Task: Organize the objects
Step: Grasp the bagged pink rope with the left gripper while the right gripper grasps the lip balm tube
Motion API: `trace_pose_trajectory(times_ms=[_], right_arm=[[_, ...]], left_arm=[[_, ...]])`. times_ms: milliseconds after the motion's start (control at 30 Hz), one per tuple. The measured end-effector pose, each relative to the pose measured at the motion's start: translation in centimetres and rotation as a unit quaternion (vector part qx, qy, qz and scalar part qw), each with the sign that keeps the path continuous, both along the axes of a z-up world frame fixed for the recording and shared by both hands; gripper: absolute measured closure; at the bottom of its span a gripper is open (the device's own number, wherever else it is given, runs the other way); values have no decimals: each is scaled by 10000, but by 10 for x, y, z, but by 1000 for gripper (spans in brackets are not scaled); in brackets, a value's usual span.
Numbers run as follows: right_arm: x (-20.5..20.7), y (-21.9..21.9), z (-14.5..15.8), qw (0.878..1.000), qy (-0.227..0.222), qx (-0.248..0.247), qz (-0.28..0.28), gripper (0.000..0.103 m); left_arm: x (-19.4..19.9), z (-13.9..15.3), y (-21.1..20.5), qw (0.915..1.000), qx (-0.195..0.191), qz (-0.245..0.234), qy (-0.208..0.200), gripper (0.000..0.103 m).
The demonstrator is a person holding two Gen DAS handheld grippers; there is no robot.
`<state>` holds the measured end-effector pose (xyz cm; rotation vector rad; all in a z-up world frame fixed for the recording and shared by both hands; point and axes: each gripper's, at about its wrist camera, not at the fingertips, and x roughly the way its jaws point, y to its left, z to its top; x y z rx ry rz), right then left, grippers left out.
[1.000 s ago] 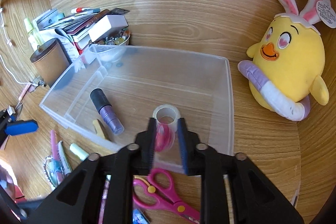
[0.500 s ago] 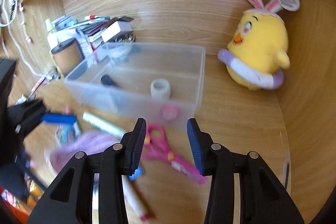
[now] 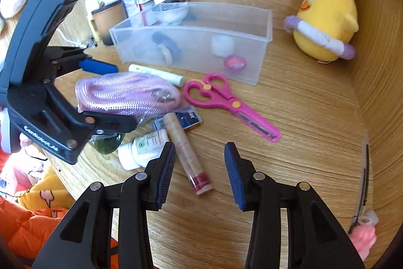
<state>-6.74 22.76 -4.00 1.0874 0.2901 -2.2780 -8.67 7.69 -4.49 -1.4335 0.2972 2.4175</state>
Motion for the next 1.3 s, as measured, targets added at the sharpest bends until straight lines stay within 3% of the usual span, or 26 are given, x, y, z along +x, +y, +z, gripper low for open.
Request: trace_pose_trajectory(times_ms=[133,267,400,800,1300], right_arm=[[0,0,-3,10000,-34,-23,20,66],[-3,-1,-6,9999,-113,14,58,77],[-2,-1,-7,9999,-104,56,51,85],[-5,8,1,9995,13,-139,-282,89],[-14,6,43,9957,502,-608,-484,89]], left_arm=[[-2,-8,2,10000,-40,-66,28,3],[-2,-9,2,9998,89,-163,-2,26],[-1,-6,-1,9997,203,-108,121,33],[8,12,-18,9967,484,174,633,39],[20,60,-42,9860,846,426,1372,39]])
